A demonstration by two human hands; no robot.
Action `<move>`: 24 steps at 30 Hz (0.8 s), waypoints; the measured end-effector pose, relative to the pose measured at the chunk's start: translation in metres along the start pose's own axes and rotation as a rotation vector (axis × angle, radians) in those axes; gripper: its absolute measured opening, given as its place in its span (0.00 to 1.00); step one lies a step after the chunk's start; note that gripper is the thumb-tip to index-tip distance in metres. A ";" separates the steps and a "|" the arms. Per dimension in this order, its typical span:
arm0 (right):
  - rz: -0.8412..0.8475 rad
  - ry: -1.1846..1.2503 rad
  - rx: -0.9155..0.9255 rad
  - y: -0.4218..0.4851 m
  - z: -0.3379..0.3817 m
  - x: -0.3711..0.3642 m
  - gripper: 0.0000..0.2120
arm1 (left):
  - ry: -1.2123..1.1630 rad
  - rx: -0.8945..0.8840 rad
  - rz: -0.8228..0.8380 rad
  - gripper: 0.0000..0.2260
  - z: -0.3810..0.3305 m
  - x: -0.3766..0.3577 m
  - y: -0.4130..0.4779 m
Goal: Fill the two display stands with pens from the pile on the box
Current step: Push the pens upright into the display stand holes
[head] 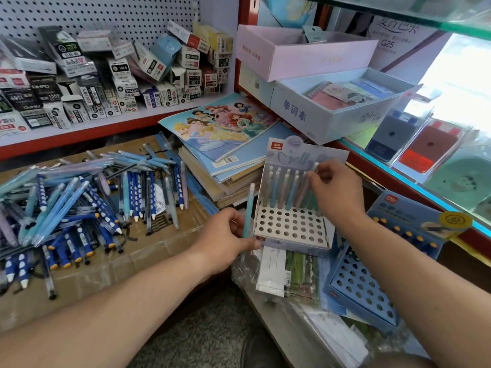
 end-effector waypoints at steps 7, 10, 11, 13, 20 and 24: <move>0.094 -0.193 0.031 -0.001 -0.010 -0.020 0.06 | 0.000 -0.006 -0.020 0.16 0.001 0.002 0.002; 0.111 -0.272 0.033 -0.001 -0.010 -0.026 0.07 | 0.009 -0.022 -0.022 0.14 -0.001 0.002 0.003; 0.120 -0.286 0.030 0.000 -0.009 -0.026 0.08 | 0.010 -0.025 -0.023 0.14 -0.002 0.002 0.002; 0.154 -0.301 0.002 0.001 -0.006 -0.025 0.08 | 0.012 -0.032 -0.024 0.14 -0.003 0.001 0.002; 0.361 0.077 -0.183 -0.026 0.012 -0.039 0.03 | -0.026 -0.052 -0.021 0.13 -0.002 -0.002 0.006; 0.573 0.284 -0.177 -0.054 0.031 -0.073 0.10 | -0.036 -0.078 -0.051 0.12 -0.007 -0.003 0.007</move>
Point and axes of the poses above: each hand's wrist, its own y-axis towards the middle knuckle, its own x-axis out of the back of the hand, z = x × y, the point moved 10 cm from there along y, towards the middle knuckle, and after that the axes turned 7 degrees about y, right-handed, at the moved point
